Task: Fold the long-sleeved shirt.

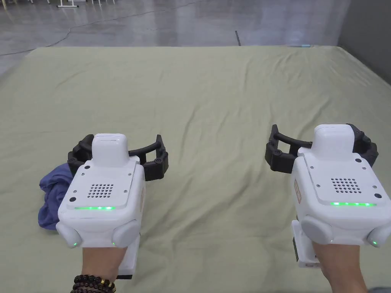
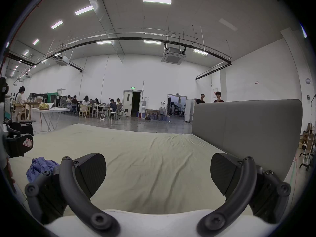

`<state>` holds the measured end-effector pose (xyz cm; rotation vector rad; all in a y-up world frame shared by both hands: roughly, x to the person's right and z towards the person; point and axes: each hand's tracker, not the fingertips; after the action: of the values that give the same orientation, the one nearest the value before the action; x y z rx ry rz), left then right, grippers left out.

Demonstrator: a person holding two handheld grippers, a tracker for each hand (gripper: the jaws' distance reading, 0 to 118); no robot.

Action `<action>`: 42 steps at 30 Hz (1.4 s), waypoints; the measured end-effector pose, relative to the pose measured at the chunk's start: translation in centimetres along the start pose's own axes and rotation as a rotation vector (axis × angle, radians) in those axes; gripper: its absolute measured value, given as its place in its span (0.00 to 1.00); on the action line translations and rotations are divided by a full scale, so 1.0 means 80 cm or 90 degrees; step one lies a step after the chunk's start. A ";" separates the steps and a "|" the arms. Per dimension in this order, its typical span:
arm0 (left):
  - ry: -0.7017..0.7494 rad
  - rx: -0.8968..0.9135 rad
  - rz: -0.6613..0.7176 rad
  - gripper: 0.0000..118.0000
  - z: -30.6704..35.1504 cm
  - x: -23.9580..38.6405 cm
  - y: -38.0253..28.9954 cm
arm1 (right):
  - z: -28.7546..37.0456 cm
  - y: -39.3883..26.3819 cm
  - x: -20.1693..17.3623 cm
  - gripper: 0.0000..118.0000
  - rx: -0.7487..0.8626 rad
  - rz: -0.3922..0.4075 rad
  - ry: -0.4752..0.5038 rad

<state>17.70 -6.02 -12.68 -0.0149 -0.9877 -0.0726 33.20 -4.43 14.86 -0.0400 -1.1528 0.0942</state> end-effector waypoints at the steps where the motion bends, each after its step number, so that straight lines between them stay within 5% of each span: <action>1: 0.002 0.003 0.000 1.00 0.000 0.001 0.000 | 0.000 0.000 0.000 1.00 -0.001 0.004 -0.001; 42: 0.008 0.000 -0.020 1.00 0.000 0.006 0.002 | 0.001 -0.002 -0.004 1.00 0.001 0.011 0.009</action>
<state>17.94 -5.91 -12.29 0.0010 -0.9759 -0.1021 32.99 -4.65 14.66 -0.0494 -1.1380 0.1088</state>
